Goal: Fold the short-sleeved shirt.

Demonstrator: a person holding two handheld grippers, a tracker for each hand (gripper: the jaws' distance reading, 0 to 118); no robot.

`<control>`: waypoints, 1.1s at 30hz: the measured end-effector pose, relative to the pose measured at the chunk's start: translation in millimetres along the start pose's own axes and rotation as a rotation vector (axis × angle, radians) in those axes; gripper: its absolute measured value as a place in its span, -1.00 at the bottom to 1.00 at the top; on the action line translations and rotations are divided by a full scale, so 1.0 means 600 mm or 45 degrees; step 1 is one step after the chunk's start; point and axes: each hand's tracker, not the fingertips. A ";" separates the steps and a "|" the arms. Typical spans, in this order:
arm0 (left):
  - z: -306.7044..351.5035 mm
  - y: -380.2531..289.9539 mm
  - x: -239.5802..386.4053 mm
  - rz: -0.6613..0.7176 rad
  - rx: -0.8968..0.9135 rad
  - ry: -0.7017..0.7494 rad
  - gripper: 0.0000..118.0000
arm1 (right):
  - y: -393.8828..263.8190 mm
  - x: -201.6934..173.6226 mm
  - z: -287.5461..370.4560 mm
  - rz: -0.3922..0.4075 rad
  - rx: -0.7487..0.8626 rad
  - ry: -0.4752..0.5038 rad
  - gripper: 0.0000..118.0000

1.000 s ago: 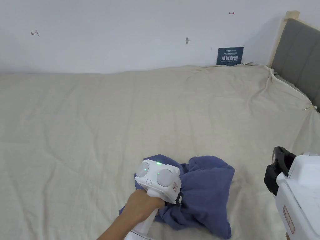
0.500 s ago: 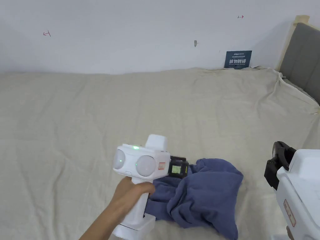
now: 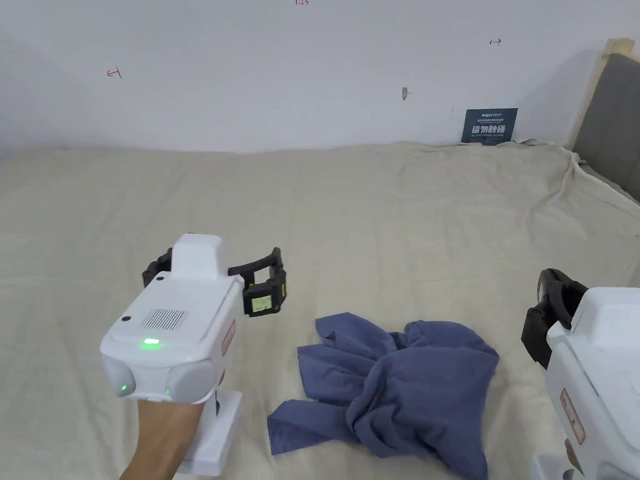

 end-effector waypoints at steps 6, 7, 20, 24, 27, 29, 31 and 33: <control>0.027 -0.034 -0.024 -0.038 0.058 0.047 -0.29 | -0.003 -0.007 0.001 -0.004 0.002 0.025 -0.98; 0.028 -0.039 -0.027 -0.032 0.051 0.049 -0.52 | -0.004 -0.009 0.001 -0.006 0.001 0.028 -0.98; 0.026 -0.080 -0.020 -0.031 -0.010 0.040 -1.00 | -0.011 -0.015 0.006 -0.004 0.000 0.035 -0.98; 0.004 -0.073 -0.017 0.011 -0.169 -0.003 -1.00 | -0.011 -0.014 0.002 -0.004 -0.005 0.036 -0.98; -0.039 -0.084 -0.022 0.086 -0.395 -0.043 -1.00 | -0.014 -0.012 -0.003 -0.006 -0.014 0.035 -0.98; -0.060 -0.090 -0.020 0.169 -0.522 -0.095 -1.00 | -0.017 -0.011 -0.006 -0.010 -0.021 0.034 -0.98; -0.078 -0.104 -0.017 0.200 -0.626 -0.130 -1.00 | -0.020 -0.009 -0.010 -0.013 -0.030 0.034 -0.98; -0.082 -0.112 -0.003 0.203 -0.738 -0.169 -1.00 | -0.024 -0.008 -0.013 -0.017 -0.040 0.036 -0.98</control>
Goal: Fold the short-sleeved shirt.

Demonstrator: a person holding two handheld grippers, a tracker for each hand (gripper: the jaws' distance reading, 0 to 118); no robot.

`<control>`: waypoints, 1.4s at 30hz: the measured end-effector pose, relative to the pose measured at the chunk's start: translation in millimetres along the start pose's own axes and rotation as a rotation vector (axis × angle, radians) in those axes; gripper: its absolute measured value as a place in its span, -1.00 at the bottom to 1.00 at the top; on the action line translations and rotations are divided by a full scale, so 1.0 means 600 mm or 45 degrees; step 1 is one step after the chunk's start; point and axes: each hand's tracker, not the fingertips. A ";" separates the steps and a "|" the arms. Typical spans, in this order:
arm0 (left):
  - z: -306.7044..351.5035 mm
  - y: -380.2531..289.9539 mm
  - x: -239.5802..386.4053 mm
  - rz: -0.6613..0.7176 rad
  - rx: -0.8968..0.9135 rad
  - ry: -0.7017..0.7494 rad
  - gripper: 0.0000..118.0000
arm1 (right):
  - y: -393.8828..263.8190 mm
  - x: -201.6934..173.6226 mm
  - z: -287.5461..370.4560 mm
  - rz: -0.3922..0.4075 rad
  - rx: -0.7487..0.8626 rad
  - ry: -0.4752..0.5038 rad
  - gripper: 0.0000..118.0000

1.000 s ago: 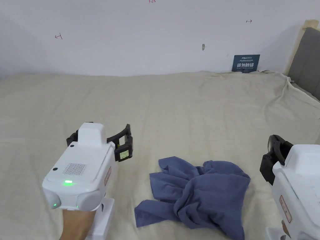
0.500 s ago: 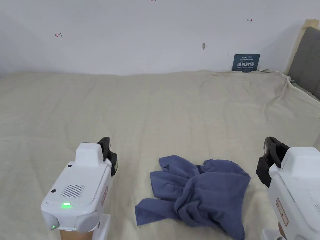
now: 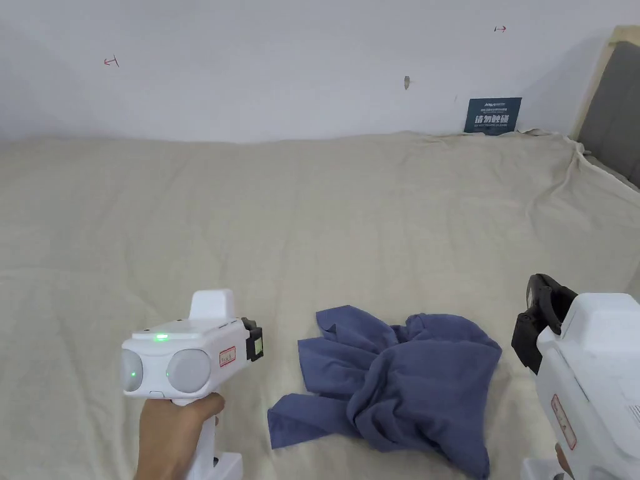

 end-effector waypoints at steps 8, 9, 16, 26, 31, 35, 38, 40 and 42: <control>-0.081 -0.068 0.002 -0.021 -0.297 -0.055 -0.56 | -0.015 0.002 -0.010 0.003 -0.038 0.004 -0.98; -0.088 -0.074 0.004 -0.028 -0.328 -0.055 -0.33 | -0.016 0.003 -0.011 0.003 -0.042 0.004 -0.98; -0.115 -0.104 0.030 -0.140 -0.442 -0.001 0.33 | -0.025 0.003 -0.015 -0.003 -0.066 0.015 -0.98; -0.137 -0.117 0.048 -0.169 -0.523 -0.073 -0.84 | -0.030 0.008 -0.025 -0.001 -0.090 0.013 -0.98; -0.109 -0.105 0.039 -0.119 -0.431 -0.121 -0.97 | -0.032 0.021 -0.076 -0.028 -0.213 0.022 -0.98; -0.076 -0.087 0.025 -0.038 -0.347 -0.181 -0.97 | -0.042 0.038 -0.163 -0.046 -0.412 0.077 -0.98; -0.061 -0.078 0.021 -0.040 -0.321 -0.180 -0.97 | -0.054 0.041 -0.232 -0.016 -0.542 0.149 -0.93; -0.061 -0.073 0.018 -0.032 -0.312 -0.187 -0.97 | -0.068 0.047 -0.278 -0.062 -0.613 0.178 -0.42; -0.061 -0.071 0.015 -0.021 -0.309 -0.195 -0.97 | -0.080 0.046 -0.320 -0.085 -0.743 0.190 0.34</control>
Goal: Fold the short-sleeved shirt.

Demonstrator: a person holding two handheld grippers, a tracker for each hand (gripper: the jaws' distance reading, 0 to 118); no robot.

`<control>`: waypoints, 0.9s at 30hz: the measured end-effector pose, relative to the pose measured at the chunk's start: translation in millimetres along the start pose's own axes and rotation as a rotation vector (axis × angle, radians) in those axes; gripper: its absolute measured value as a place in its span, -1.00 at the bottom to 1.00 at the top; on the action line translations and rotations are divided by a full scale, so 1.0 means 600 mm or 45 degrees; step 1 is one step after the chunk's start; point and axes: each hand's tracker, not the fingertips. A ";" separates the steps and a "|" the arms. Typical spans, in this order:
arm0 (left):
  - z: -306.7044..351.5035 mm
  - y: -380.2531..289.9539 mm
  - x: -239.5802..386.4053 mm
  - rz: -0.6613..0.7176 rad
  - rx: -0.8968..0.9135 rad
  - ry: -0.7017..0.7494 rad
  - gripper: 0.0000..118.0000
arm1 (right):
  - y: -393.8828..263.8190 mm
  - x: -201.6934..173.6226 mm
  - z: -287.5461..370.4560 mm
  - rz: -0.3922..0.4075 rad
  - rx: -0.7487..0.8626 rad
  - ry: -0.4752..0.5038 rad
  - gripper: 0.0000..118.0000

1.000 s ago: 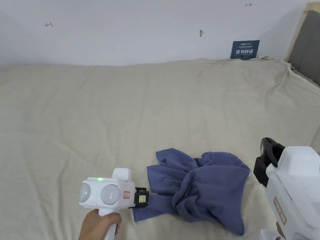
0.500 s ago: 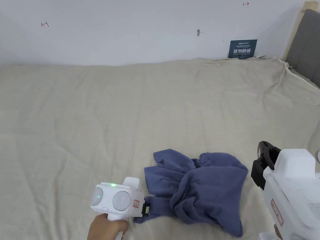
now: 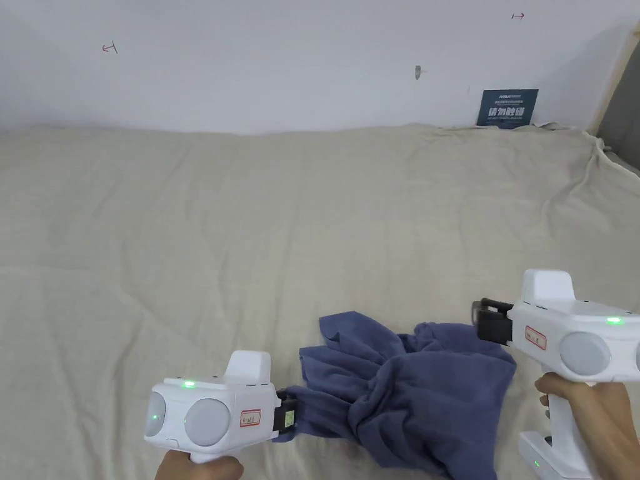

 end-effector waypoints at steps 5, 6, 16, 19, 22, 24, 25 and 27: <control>0.005 0.002 0.005 -0.009 0.002 -0.004 -0.97 | 0.005 0.018 -0.100 0.050 -0.146 -0.029 0.72; 0.005 0.003 0.004 -0.008 0.000 -0.007 -0.97 | 0.004 0.022 -0.114 0.056 -0.186 -0.029 0.72; 0.001 0.003 0.002 -0.011 -0.020 -0.006 -0.97 | -0.015 0.023 -0.177 0.039 -0.366 -0.055 0.01; 0.002 0.005 0.001 -0.014 -0.023 -0.006 -0.97 | -0.017 0.018 -0.167 0.000 -0.358 -0.004 -0.97; 0.003 0.006 0.000 -0.019 -0.025 -0.009 -0.97 | -0.015 0.014 -0.147 0.029 -0.355 0.015 -0.99; 0.004 0.006 -0.001 -0.010 -0.021 -0.015 -0.97 | -0.009 0.010 -0.125 0.076 -0.301 -0.003 -1.00; 0.006 0.006 -0.001 -0.006 -0.017 -0.021 -0.97 | -0.004 0.010 -0.110 0.071 -0.285 0.014 -1.00; 0.009 0.006 -0.003 0.002 -0.010 -0.034 -0.97 | 0.010 0.011 -0.080 0.050 -0.237 0.043 -1.00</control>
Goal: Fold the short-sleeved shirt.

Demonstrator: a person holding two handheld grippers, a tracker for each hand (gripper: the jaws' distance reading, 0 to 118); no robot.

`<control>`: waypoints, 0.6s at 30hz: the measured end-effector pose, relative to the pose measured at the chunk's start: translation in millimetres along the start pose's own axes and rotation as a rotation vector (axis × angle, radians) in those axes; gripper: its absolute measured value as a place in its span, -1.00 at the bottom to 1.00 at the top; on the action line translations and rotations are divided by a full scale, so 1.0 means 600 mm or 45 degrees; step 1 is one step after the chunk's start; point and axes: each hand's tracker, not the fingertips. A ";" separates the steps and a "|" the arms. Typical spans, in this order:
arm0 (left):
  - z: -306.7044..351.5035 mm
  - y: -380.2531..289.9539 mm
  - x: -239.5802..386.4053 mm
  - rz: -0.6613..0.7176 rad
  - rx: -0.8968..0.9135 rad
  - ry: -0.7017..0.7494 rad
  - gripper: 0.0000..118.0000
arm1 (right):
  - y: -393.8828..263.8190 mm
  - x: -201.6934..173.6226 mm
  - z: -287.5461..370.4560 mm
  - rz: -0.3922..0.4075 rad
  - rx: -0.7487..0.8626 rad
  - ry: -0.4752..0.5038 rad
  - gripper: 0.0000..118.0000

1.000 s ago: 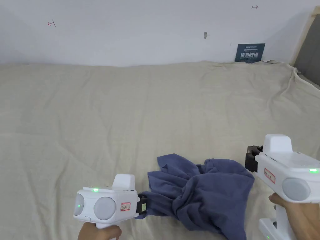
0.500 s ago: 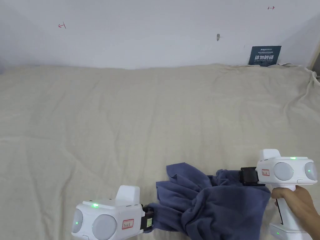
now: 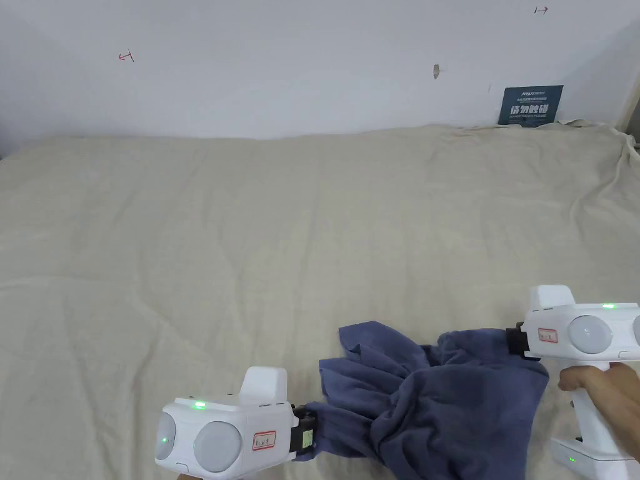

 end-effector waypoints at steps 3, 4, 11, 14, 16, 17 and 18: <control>0.019 0.005 0.002 0.028 0.026 -0.042 -0.97 | 0.016 0.008 0.053 -0.035 0.094 0.028 -1.00; 0.027 0.009 0.002 0.055 0.049 -0.063 -0.97 | 0.022 0.010 0.074 -0.057 0.126 0.047 -1.00; 0.089 0.057 -0.011 0.128 0.210 -0.126 -0.97 | 0.065 0.035 0.190 -0.178 0.341 0.106 -1.00; 0.129 0.095 -0.028 0.148 0.323 -0.123 -0.97 | 0.087 0.049 0.232 -0.241 0.442 0.111 -1.00; 0.164 0.129 -0.043 0.184 0.394 -0.120 -0.97 | 0.109 0.054 0.263 -0.224 0.500 0.080 -1.00; 0.177 0.145 -0.050 0.191 0.425 -0.103 -0.97 | 0.117 0.057 0.270 -0.221 0.519 0.075 -1.00; 0.193 0.162 -0.058 0.188 0.462 -0.076 -0.97 | 0.128 0.061 0.280 -0.229 0.541 0.070 -1.00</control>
